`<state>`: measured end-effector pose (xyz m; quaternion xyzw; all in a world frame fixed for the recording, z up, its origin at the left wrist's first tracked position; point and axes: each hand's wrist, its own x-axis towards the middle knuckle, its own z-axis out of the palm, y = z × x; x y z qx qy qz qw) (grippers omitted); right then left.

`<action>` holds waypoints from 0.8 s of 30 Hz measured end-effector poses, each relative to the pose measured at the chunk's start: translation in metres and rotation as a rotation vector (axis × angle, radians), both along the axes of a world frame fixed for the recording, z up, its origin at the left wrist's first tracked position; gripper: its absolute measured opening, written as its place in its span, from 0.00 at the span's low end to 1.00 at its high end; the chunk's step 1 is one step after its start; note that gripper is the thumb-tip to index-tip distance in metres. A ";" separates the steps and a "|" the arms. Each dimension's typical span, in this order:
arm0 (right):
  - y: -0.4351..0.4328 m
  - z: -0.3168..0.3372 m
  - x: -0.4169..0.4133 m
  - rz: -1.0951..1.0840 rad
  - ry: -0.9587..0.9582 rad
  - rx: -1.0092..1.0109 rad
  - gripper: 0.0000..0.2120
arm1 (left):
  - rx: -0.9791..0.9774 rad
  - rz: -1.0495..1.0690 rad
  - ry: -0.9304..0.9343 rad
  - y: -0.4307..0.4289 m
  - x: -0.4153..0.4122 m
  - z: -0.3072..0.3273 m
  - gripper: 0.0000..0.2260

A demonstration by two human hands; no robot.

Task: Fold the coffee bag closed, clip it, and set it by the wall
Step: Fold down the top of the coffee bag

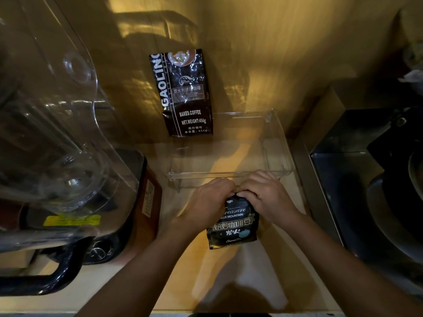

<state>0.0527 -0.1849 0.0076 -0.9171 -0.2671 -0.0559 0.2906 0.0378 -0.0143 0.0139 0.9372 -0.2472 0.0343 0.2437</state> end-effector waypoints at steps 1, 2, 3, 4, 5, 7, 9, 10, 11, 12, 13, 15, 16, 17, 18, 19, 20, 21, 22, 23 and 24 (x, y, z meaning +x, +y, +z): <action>0.003 0.000 -0.001 -0.011 0.005 -0.005 0.06 | 0.002 0.013 -0.008 -0.001 -0.001 0.000 0.01; 0.005 -0.001 -0.001 -0.016 0.008 -0.007 0.08 | -0.003 0.027 -0.003 -0.002 -0.002 0.000 0.00; 0.006 -0.001 -0.002 -0.018 0.009 -0.008 0.11 | -0.009 0.041 0.005 -0.002 -0.003 -0.001 0.00; 0.007 -0.001 -0.002 -0.019 0.003 -0.001 0.13 | -0.008 0.053 0.010 -0.003 -0.002 -0.001 0.01; 0.006 -0.001 -0.003 -0.027 -0.013 0.008 0.14 | -0.002 0.063 0.007 -0.003 -0.002 -0.001 0.01; 0.002 -0.003 -0.004 -0.057 -0.086 0.001 0.12 | 0.005 0.073 -0.006 -0.003 -0.002 0.000 0.01; -0.006 -0.007 -0.007 -0.090 -0.135 -0.030 0.10 | -0.008 0.057 0.003 -0.005 -0.001 0.002 0.02; -0.009 -0.008 -0.009 -0.078 -0.136 -0.040 0.09 | -0.011 0.040 0.010 -0.006 -0.002 0.002 0.02; -0.012 -0.007 -0.012 -0.047 -0.123 -0.040 0.07 | -0.011 0.028 0.013 -0.008 -0.002 0.003 0.02; -0.015 -0.008 -0.013 -0.013 -0.103 -0.033 0.06 | -0.014 0.025 0.014 -0.008 -0.002 0.003 0.02; -0.018 -0.008 -0.013 0.008 -0.073 -0.026 0.03 | -0.024 0.032 0.017 -0.007 -0.001 0.003 0.02; -0.022 -0.007 -0.012 -0.015 0.001 0.004 0.04 | -0.050 0.056 0.022 -0.006 0.000 0.003 0.02; -0.023 -0.008 -0.011 -0.026 0.018 0.023 0.07 | -0.056 0.061 0.024 -0.005 0.001 0.003 0.02; -0.022 -0.008 -0.011 -0.032 0.022 0.030 0.09 | -0.056 0.058 0.023 -0.005 0.001 0.003 0.03; -0.022 -0.008 -0.012 -0.030 0.012 0.036 0.11 | -0.053 0.048 0.019 -0.006 0.000 0.003 0.03; -0.021 -0.006 -0.013 -0.027 0.017 0.041 0.12 | -0.050 0.038 0.016 -0.006 0.000 0.003 0.03; -0.020 -0.005 -0.014 -0.027 0.029 0.057 0.12 | -0.048 0.028 0.016 -0.006 -0.001 0.003 0.03; -0.020 -0.004 -0.013 -0.032 0.049 0.072 0.12 | -0.045 0.016 0.017 -0.006 -0.001 0.003 0.03; -0.020 -0.003 -0.013 -0.029 0.066 0.086 0.11 | -0.039 -0.002 0.014 -0.007 -0.001 0.004 0.02; -0.020 -0.001 -0.012 -0.022 0.085 0.092 0.11 | -0.028 -0.026 0.009 -0.007 -0.001 0.004 0.01; -0.019 -0.001 -0.011 -0.007 0.095 0.096 0.12 | -0.015 -0.054 0.007 -0.009 -0.002 0.005 0.01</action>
